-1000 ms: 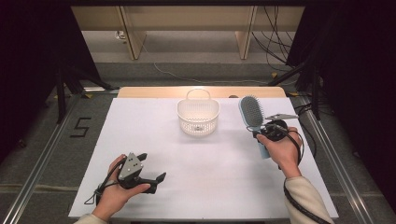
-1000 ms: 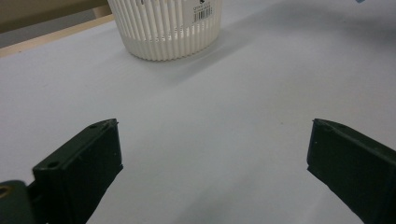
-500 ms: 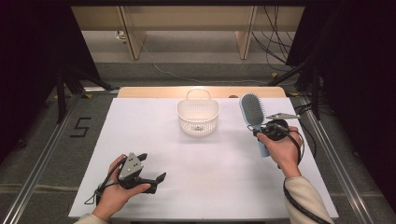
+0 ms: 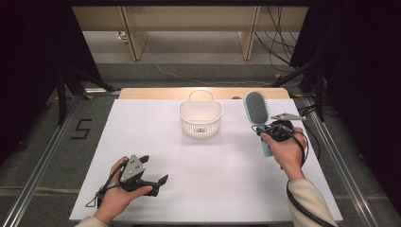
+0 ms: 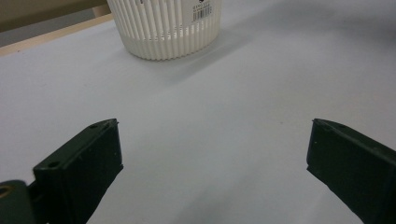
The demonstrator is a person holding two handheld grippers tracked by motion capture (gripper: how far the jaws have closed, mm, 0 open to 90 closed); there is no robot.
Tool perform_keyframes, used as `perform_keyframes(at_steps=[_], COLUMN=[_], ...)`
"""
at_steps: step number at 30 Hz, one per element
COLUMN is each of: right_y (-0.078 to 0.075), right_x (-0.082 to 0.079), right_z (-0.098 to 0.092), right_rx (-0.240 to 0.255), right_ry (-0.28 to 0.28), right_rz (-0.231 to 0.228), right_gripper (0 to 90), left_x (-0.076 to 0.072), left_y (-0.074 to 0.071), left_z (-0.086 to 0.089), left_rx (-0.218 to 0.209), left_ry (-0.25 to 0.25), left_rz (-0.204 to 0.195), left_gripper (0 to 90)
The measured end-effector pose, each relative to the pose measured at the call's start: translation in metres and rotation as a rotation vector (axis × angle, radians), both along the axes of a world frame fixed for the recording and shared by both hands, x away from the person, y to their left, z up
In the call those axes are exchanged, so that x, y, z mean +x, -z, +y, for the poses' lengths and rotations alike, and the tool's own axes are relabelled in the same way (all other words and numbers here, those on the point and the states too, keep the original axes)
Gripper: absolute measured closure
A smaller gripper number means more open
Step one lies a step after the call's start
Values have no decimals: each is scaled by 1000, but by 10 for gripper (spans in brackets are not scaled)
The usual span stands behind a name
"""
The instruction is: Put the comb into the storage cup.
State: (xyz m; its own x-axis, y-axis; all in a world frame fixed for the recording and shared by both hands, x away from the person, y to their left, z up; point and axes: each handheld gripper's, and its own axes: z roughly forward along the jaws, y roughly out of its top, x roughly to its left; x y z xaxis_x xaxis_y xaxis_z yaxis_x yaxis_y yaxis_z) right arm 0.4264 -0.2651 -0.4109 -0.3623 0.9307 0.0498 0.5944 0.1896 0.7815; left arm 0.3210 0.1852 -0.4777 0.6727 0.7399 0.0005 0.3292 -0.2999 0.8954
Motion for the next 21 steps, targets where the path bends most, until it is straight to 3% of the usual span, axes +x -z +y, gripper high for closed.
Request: perform_keyframes(at_steps=[21], right_y=[-6], right_x=[-1], right_z=[2], right_rx=[14], right_ry=[-2], right_rz=[-50], right_gripper=[706], left_x=[0], left_y=[0], left_z=[0], left_rx=[-2], left_ry=[0], left_rz=[2], left_gripper=[28])
